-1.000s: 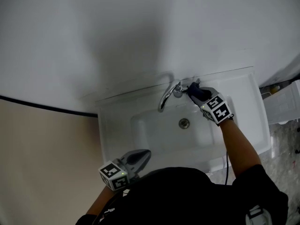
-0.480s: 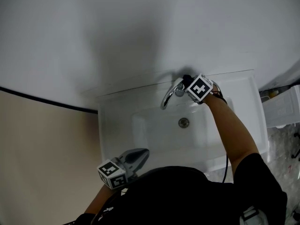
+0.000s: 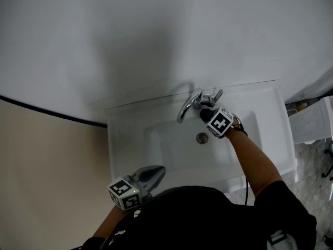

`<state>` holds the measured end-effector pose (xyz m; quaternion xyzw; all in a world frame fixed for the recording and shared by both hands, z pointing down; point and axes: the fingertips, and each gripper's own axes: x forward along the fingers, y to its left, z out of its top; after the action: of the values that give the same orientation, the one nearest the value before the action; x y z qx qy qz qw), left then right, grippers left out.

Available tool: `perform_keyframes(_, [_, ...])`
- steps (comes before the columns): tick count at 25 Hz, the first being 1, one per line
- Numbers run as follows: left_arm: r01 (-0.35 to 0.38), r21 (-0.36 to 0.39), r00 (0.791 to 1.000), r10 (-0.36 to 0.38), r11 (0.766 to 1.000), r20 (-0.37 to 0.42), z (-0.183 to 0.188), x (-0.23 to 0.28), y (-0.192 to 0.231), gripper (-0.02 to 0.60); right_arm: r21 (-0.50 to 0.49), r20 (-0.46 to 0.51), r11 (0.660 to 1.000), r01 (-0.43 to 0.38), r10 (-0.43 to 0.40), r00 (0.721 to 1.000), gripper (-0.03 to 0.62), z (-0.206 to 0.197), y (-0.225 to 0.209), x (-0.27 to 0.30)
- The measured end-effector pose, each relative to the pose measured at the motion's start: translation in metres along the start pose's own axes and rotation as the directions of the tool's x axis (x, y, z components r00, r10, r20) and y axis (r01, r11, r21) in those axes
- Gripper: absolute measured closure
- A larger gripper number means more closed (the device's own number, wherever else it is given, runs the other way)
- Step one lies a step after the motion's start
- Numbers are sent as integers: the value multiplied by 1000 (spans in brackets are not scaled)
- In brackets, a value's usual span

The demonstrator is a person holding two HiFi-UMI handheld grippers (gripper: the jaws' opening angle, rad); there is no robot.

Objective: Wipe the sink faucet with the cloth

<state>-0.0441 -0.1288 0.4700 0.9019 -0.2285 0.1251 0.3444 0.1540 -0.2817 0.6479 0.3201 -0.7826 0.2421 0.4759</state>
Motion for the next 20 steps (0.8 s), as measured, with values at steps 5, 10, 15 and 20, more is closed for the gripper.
perform_keyframes(5, [-11, 0, 1000, 11, 1000, -16, -3, -2, 1, 589, 402, 301, 916, -13, -119, 946, 476, 13, -32, 7])
perform_keyframes(10, [-13, 4, 999, 13, 1000, -39, -9, 1, 2, 589, 605, 400, 795, -42, -257, 880, 473, 25, -52, 11])
perform_keyframes(15, [-4, 18, 999, 5, 1000, -48, -10, 6, -2, 589, 463, 448, 885, 54, -287, 847, 474, 40, -31, 8])
perform_keyframes(20, [-5, 17, 999, 6, 1000, -47, -10, 8, -1, 589, 532, 456, 846, 41, -327, 828, 476, 25, -47, 3])
